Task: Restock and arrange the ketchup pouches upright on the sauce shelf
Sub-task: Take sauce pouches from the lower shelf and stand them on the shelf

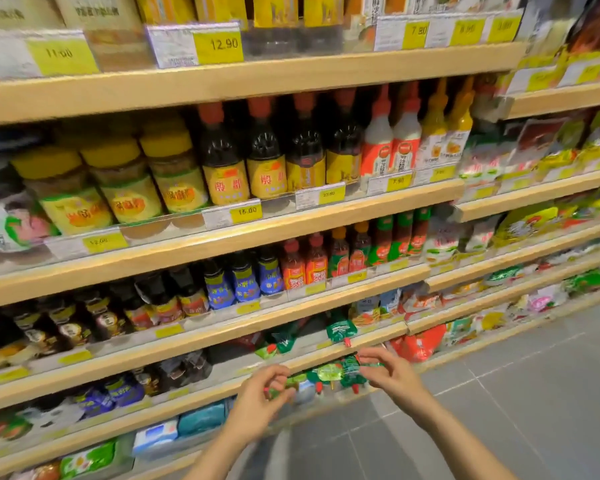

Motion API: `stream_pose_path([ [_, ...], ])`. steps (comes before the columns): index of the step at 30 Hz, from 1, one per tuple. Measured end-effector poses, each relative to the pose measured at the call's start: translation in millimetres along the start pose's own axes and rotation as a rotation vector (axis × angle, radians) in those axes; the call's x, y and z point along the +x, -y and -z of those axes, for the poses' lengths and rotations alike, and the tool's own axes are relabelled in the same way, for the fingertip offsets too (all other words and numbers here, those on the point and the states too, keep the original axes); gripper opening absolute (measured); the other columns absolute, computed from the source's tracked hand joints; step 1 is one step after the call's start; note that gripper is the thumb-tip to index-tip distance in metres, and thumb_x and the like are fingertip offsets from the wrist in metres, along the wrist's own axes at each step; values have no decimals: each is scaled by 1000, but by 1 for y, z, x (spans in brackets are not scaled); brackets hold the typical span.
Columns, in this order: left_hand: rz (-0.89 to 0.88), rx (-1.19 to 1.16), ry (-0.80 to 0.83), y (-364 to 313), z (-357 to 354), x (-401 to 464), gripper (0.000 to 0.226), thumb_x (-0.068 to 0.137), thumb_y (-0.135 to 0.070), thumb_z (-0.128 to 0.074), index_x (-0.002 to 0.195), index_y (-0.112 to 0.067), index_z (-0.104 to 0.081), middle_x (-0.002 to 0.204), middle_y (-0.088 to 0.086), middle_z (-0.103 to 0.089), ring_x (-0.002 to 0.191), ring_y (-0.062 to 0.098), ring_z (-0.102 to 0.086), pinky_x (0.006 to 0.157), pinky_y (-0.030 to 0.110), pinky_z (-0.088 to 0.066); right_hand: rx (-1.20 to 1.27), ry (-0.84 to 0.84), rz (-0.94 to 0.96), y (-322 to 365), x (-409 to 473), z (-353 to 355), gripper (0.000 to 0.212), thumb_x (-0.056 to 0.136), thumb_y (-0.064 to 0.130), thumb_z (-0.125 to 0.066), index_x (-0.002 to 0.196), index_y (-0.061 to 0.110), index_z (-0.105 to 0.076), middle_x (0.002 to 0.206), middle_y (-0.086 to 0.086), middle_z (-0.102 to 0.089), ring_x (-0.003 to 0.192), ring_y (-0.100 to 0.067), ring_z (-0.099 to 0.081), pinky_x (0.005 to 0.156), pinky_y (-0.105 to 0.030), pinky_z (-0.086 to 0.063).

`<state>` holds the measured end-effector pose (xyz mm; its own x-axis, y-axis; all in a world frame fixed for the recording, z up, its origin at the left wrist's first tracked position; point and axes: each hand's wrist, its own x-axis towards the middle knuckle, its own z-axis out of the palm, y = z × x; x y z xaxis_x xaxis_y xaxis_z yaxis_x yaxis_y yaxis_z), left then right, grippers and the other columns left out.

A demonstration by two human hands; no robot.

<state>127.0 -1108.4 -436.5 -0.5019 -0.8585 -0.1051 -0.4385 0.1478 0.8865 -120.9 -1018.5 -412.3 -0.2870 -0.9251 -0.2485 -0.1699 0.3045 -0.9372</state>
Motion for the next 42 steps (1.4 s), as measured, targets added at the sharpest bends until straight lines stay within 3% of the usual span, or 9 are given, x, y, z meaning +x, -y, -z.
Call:
stream_pose_path([
  [7, -119, 53, -5, 127, -61, 113, 27, 78, -18, -70, 92, -39, -62, 90, -8, -63, 85, 1, -58, 72, 13, -46, -28, -44, 61, -113, 118, -30, 28, 83, 3, -63, 111, 7, -61, 68, 11, -53, 54, 9, -53, 59, -6, -41],
  [12, -327, 63, -84, 198, -110, 184, 28, 77, -21, -71, 90, -42, -58, 92, -9, -63, 87, 3, -60, 80, 21, -47, -67, -123, 204, -192, 192, -43, 22, 84, 6, -64, 105, 10, -63, 97, -8, -66, 85, -9, -61, 74, -11, -45],
  [16, -648, 226, -164, 240, -144, 230, 26, 77, -36, -67, 100, -43, -56, 96, -20, -58, 95, -5, -56, 82, 13, -43, -133, -257, 460, -242, 239, -48, 18, 78, 3, -69, 93, 14, -65, 92, -13, -64, 76, -7, -58, 64, -9, -43],
  [20, -846, 308, -257, 257, -165, 248, 29, 77, -31, -69, 104, -33, -58, 102, -12, -58, 100, 5, -56, 86, 30, -47, -412, -442, 795, -278, 262, -41, 35, 67, 10, -80, 98, 18, -66, 105, 0, -63, 103, -11, -55, 92, -25, -38],
  [25, -781, 351, -303, 247, -172, 255, 36, 75, -30, -70, 109, -26, -59, 110, -5, -60, 108, 13, -55, 89, 44, -46, -589, -403, 728, -285, 271, -35, 53, 71, 14, -78, 121, 15, -59, 128, 3, -51, 124, -15, -41, 106, -28, -25],
  [29, -736, 583, -290, 229, -183, 267, 51, 78, -32, -67, 127, -30, -50, 132, -11, -50, 124, 10, -43, 102, 38, -37, -682, -410, 774, -285, 278, -33, 46, 80, 18, -70, 123, 21, -58, 122, 15, -51, 121, -6, -40, 106, -23, -26],
  [36, -567, 671, -278, 210, -194, 282, 59, 88, -41, -54, 141, -40, -29, 149, -9, -35, 133, 15, -33, 104, 37, -32, -818, -401, 927, -260, 266, -27, 18, 91, 17, -55, 106, 7, -59, 95, -6, -61, 91, -21, -56, 78, -19, -36],
  [39, -613, 416, -307, 203, -190, 284, 48, 89, -34, -55, 135, -40, -41, 136, -6, -53, 121, 16, -50, 97, 37, -44, -731, -467, 1063, -235, 260, -20, 19, 90, 19, -56, 105, 8, -60, 92, -3, -60, 87, -12, -54, 77, -16, -38],
  [42, -648, 404, -485, 192, -188, 290, 26, 89, -41, -50, 113, -38, -59, 96, -3, -72, 87, 21, -64, 66, 35, -49, -455, -591, 1084, -218, 261, -20, 27, 87, 24, -59, 112, 14, -58, 102, 6, -57, 95, 2, -51, 82, -8, -40],
])
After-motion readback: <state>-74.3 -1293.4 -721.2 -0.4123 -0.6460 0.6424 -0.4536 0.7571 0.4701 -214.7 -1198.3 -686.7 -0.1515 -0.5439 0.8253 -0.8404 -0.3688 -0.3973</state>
